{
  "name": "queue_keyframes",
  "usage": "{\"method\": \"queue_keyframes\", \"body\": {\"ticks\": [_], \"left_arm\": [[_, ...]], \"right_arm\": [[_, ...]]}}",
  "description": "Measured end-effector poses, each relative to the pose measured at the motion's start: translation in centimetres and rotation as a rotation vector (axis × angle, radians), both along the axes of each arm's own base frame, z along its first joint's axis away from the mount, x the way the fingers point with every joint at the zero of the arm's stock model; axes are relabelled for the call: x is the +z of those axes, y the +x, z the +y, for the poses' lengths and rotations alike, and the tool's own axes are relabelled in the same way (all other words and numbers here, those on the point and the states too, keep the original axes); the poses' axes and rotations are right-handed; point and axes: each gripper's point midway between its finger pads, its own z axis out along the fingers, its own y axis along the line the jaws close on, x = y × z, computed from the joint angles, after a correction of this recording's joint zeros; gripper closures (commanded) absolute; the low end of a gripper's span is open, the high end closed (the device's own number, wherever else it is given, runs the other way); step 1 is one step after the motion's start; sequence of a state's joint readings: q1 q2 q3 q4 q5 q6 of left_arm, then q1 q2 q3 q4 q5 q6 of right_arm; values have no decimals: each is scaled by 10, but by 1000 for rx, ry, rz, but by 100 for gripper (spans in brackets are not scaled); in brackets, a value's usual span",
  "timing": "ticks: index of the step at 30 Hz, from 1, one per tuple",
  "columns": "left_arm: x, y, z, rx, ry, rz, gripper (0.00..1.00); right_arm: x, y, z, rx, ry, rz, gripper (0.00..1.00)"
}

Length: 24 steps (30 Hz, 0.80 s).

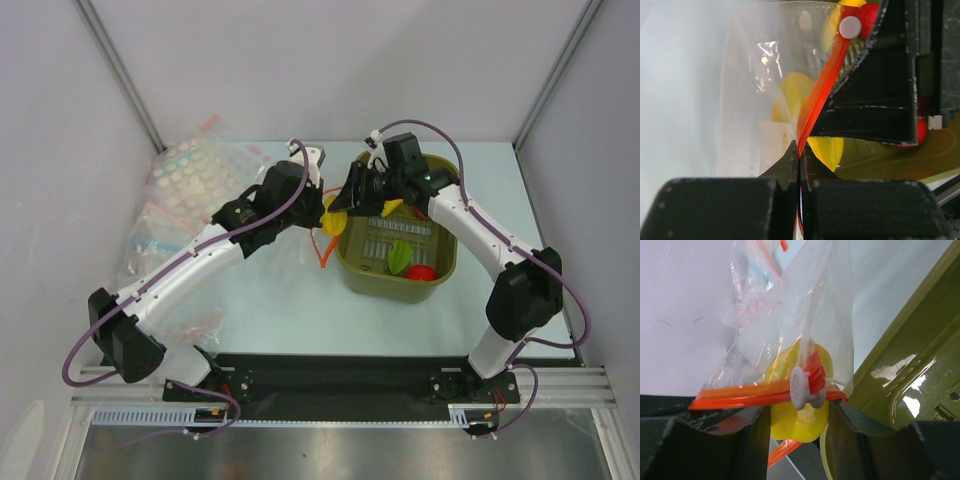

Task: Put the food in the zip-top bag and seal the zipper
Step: Place the fake fruit in the zipper food storage bag.

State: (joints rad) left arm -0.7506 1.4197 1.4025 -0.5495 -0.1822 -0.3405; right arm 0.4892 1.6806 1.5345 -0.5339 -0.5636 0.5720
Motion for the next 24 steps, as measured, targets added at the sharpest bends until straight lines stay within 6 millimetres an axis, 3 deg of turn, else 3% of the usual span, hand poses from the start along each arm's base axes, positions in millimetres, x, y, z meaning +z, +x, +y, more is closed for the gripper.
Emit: {"method": "queue_keyframes", "body": {"ticks": [2, 4, 6, 7, 10, 17, 21, 23, 24], "left_arm": [[3, -1, -5, -17, -21, 0, 100], [4, -3, -10, -29, -51, 11, 100], [6, -5, -14, -28, -80, 28, 100], [7, -4, -14, -18, -95, 40, 100], [9, -2, -13, 7, -156, 86, 100], [-11, 18, 17, 115, -184, 142, 99], [-13, 18, 25, 129, -164, 146, 100], [-11, 17, 29, 130, -151, 134, 100], [-9, 16, 33, 133, -138, 125, 100]], "right_arm": [[1, 3, -1, -12, -10, -4, 77], [1, 4, -2, -21, -17, -5, 46], [1, 4, -2, -26, -19, 3, 22], [2, 5, -2, -25, -20, 2, 18], [2, 7, -3, -31, -28, -11, 16], [6, 10, -11, -48, -27, -23, 22], [13, 15, -37, -106, -48, -61, 35], [16, 24, -54, -153, -67, -81, 36], [16, 28, -64, -184, -84, -87, 28]]}}
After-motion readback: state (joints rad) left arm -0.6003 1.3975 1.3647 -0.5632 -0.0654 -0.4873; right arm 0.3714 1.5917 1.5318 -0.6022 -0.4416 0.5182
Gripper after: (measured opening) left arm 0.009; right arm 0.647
